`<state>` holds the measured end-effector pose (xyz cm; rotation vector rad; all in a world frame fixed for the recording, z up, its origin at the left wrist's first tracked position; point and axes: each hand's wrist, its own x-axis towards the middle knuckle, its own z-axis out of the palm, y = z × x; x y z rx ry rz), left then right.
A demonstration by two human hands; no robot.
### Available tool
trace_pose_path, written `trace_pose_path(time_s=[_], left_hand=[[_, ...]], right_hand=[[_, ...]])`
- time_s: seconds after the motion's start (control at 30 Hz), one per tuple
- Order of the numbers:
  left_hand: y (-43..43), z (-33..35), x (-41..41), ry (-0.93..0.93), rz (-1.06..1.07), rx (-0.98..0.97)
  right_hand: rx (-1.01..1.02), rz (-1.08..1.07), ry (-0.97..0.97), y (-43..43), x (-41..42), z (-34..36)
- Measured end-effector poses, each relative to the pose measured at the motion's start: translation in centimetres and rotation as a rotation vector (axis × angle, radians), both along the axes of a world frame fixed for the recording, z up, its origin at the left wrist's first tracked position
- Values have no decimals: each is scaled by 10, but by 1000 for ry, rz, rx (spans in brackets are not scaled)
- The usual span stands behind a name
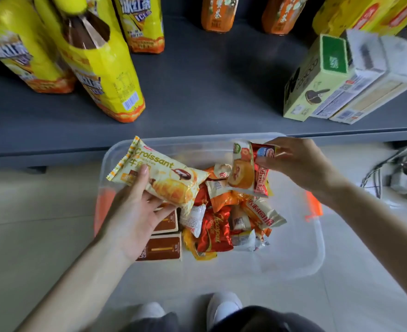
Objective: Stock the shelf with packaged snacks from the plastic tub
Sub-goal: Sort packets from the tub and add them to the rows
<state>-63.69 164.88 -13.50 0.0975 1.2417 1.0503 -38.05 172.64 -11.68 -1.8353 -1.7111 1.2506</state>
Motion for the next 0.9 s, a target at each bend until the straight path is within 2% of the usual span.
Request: trace_pose_path(time_s=[0.13,0.23,0.43,0.57,0.7,0.9], left_hand=[[-14,93,12,74,41,45],[-19,177,18,89,-53,89],[-31,328,19,183,-135,178],[-35,419,14,216,-85,223],[-26,513,1,196,-71,302],[-8,643,-11,199,-51,419]], right_hand=[[-335,-48,459,-22,-21,102],[-427,-125,598,-36,-43,183],[-384,-256,527,-47,-80,331],[-372,-125,513,-49,-89,431],[-403,38,611,-43,-83,533],[-136,124,541,-33,-84,681]])
